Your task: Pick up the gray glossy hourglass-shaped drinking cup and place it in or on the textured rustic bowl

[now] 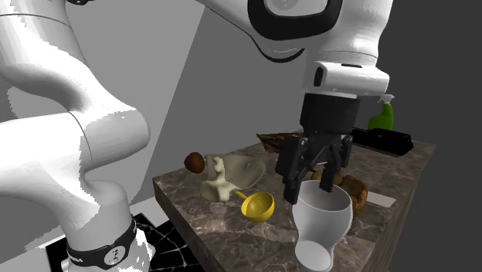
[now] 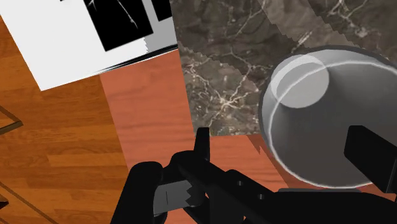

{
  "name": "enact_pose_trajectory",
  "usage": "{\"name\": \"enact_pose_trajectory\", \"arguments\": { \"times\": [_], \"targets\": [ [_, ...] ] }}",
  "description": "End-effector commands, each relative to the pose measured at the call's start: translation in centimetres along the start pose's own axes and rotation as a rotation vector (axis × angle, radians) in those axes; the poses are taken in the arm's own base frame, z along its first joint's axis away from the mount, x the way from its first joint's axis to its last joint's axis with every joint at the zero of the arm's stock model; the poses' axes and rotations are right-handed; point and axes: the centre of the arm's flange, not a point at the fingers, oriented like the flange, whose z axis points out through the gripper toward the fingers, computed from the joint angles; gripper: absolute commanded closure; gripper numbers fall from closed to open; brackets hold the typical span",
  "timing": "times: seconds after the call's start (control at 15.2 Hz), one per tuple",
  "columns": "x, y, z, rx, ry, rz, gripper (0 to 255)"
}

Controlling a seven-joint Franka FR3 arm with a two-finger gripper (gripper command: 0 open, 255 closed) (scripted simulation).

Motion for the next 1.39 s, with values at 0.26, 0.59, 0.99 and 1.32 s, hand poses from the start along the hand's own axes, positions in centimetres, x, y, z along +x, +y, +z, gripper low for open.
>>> {"name": "enact_pose_trajectory", "arguments": {
  "times": [0.26, 0.59, 0.99, 1.32],
  "targets": [
    [0.0, -0.1, 3.4, 0.000, 0.001, 0.001, 0],
    [0.0, -0.1, 3.4, 0.000, 0.001, 0.001, 0],
    [0.0, -0.1, 3.4, 0.000, 0.001, 0.001, 255],
    [0.0, -0.1, 3.4, 0.000, 0.001, 0.001, 255]
  ]
}}
